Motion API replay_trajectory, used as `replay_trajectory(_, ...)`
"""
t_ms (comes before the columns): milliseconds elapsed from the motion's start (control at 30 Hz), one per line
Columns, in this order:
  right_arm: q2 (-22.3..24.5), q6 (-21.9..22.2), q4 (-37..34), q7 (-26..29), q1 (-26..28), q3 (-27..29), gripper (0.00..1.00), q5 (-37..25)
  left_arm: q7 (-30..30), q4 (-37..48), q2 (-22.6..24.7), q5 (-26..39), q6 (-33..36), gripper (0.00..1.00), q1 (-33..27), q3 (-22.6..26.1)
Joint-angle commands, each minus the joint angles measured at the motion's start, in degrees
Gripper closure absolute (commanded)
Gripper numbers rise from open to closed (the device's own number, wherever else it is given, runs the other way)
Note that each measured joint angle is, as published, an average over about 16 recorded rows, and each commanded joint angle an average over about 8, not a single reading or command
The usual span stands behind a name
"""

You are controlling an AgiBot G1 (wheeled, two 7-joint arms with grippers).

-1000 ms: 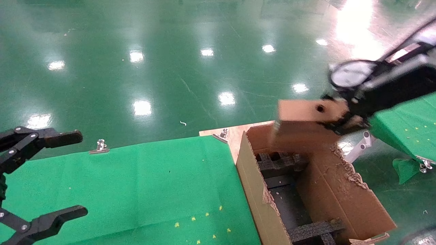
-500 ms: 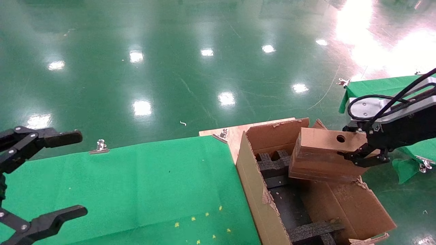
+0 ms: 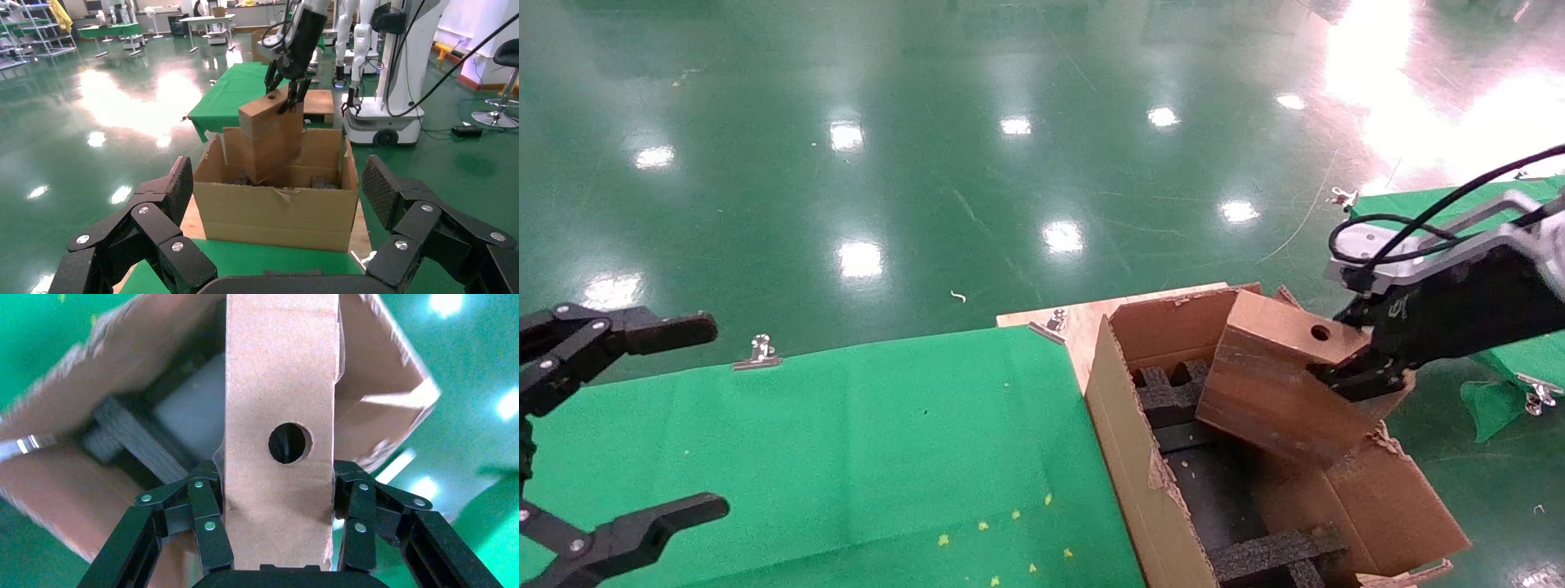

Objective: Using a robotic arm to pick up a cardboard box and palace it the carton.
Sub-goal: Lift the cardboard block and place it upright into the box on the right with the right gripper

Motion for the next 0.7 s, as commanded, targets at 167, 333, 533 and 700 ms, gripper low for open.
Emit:
replay_trajectory(167, 1.76, 5.10, 4.28, 19.31, -3.15, -1.71, 1.00, -3.90, 0.00, 0.00, 0.00, 0.00, 0.00, 0.00, 0.00, 0.01)
replay_trajectory(333, 2.47, 7.76, 7.54, 32.51, -4.94, -2.82, 1.00, -7.56, 0.01, 0.00, 0.00, -0.01, 0.00, 0.00, 0.00, 0.01)
replay_trajectory(533, 2.52, 9.00, 8.50, 39.64, -5.77, -3.28, 1.00, -9.34, 0.01, 0.01, -0.01, -0.03, -0.02, 0.00, 0.00, 0.01)
replay_trajectory(700, 2.43, 9.28, 8.22, 40.02, -5.84, -3.38, 1.00, -9.93, 0.01, 0.02, -0.01, -0.03, -0.02, 0.00, 0.00, 0.01)
